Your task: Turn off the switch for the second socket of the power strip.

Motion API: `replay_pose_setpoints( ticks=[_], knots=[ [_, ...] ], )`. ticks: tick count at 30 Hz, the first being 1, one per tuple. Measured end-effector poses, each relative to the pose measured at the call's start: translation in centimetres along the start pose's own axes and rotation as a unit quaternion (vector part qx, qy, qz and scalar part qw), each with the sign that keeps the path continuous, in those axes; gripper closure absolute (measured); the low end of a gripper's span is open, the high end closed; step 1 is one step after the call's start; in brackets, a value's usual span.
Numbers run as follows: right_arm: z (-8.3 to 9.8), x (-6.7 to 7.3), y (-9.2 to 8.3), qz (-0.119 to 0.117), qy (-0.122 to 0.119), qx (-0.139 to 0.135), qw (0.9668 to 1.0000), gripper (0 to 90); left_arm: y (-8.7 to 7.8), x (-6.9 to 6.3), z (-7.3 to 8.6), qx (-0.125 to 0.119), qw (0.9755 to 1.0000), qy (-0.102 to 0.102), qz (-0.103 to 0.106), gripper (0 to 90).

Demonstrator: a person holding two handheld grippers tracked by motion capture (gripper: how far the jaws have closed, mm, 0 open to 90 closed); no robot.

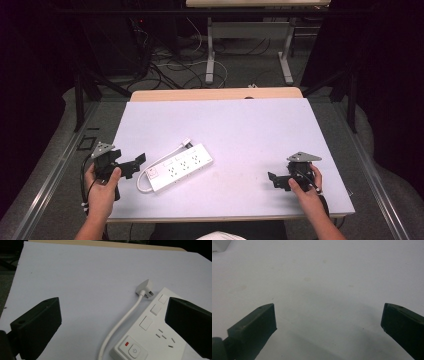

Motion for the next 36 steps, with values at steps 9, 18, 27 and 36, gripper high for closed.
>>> replay_pose_setpoints(
  ticks=[9,18,27,36],
  knots=[
    [0.0,0.0,0.0,0.0,-0.001,0.0,1.0,0.0,-0.2,1.3,1.0,0.0,0.9999,-0.009,-0.013,0.7],
    [0.0,0.0,0.0,0.0,-0.002,0.0,1.0,0.0,0.0,2.3,2.2,0.007,0.9996,-0.007,-0.025,0.7],
    [0.0,-0.1,0.0,0.0,-0.003,0.0,1.0,0.0,0.3,2.9,3.4,0.018,0.9993,-0.008,-0.032,0.7],
    [0.1,-0.1,0.0,0.0,-0.003,0.001,1.0,0.0,0.6,3.3,4.2,0.028,0.9987,0.003,-0.042,0.7]
  ],
)
Point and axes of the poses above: each handheld gripper's, and its own axes: y roughly forward along the jaws, z roughly out of its underside, x roughly to its left, the point moved 10 cm from there along y, roughly forward along the jaws, and after that the axes turned 15 degrees about -x, right-handed, at the moved point
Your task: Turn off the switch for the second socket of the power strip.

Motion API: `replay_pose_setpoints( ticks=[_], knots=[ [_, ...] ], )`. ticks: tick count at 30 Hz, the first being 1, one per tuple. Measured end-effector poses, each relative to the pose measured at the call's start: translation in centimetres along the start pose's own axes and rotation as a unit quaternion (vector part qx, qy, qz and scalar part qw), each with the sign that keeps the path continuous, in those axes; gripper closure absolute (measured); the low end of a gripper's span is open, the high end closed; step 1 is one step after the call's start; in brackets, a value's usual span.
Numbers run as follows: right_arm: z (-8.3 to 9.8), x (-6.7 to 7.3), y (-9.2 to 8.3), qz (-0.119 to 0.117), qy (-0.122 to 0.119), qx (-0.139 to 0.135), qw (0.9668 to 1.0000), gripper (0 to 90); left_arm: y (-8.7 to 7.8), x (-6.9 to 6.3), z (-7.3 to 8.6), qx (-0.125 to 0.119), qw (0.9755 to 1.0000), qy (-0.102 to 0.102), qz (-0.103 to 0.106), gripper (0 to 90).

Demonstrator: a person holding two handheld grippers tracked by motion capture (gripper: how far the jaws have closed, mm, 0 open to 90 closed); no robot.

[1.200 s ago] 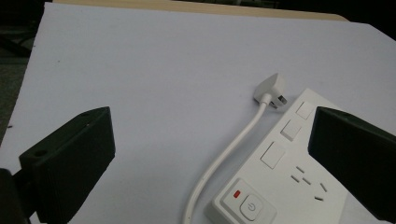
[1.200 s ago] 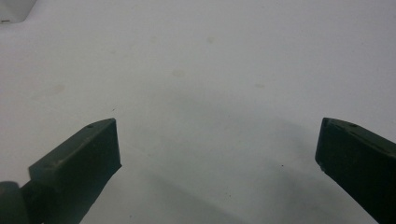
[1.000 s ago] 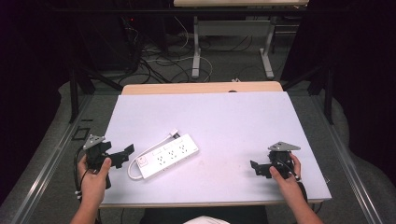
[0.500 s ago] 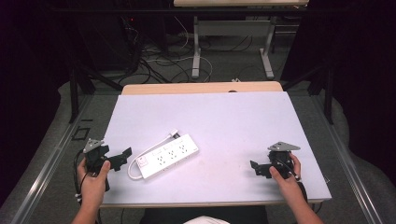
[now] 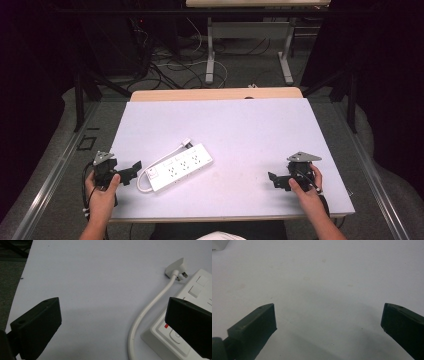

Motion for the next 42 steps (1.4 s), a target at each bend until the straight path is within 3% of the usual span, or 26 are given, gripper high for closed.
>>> replay_pose_setpoints(
  ticks=[6,42],
  knots=[
    [0.0,0.0,0.0,-0.001,0.0,0.0,1.0,0.0,0.1,0.2,0.4,0.007,0.9999,0.007,-0.005,0.7],
    [0.2,0.0,0.1,-0.001,0.001,0.004,1.0,0.0,0.3,0.5,1.4,0.023,0.9997,0.002,-0.011,1.0]
  ],
)
Point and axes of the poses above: each handheld gripper's, and its own axes: y roughly forward along the jaws, z roughly out of its underside, x roughly to its left, the point moved 10 cm from there along y, roughly forward along the jaws, and after that the axes turned 15 degrees about -x, right-handed, at the moved point
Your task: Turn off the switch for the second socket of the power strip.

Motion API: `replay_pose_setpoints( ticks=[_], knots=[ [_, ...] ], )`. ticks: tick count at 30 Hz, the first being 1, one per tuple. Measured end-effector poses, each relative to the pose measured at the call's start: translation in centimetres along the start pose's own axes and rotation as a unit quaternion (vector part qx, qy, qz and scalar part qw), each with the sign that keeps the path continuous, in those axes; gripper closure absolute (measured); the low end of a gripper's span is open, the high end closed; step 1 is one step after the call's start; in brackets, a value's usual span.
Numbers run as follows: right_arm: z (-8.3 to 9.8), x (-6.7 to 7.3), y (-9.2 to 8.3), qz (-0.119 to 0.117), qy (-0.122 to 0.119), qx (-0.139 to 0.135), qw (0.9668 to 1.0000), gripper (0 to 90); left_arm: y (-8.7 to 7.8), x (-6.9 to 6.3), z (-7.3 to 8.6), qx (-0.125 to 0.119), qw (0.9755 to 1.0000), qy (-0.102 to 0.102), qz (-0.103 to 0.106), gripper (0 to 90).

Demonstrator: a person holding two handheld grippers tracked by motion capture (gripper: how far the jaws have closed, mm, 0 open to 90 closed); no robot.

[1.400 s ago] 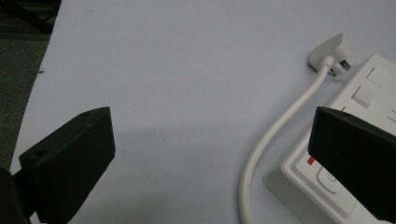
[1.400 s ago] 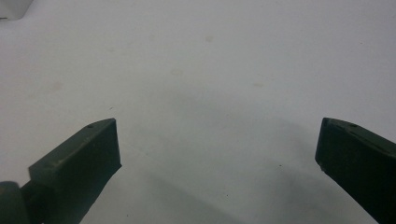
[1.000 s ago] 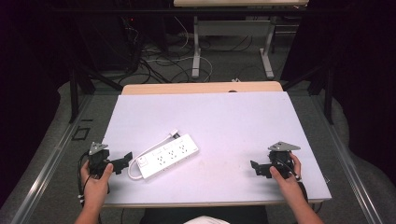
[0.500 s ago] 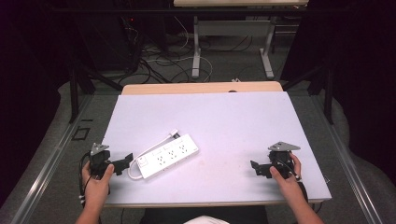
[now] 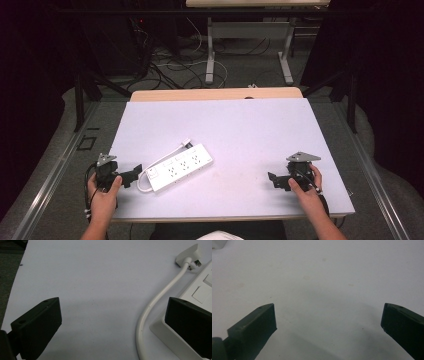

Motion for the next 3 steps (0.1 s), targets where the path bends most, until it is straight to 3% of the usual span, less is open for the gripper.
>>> replay_pose_setpoints(
  ticks=[3],
  knots=[
    [0.01,-0.04,0.04,0.0,0.0,0.0,1.0,0.0,0.0,0.02,-0.01,0.0,1.0,0.0,0.0,1.0]
  ],
)
Point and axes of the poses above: each handheld gripper's, and its own axes: y roughly forward along the jaws, z roughly out of its underside, x roughly to its left, the point moved 10 cm from there along y, roughly forward along the jaws, and after that the axes turned 15 degrees about -x, right-handed, at the moved point
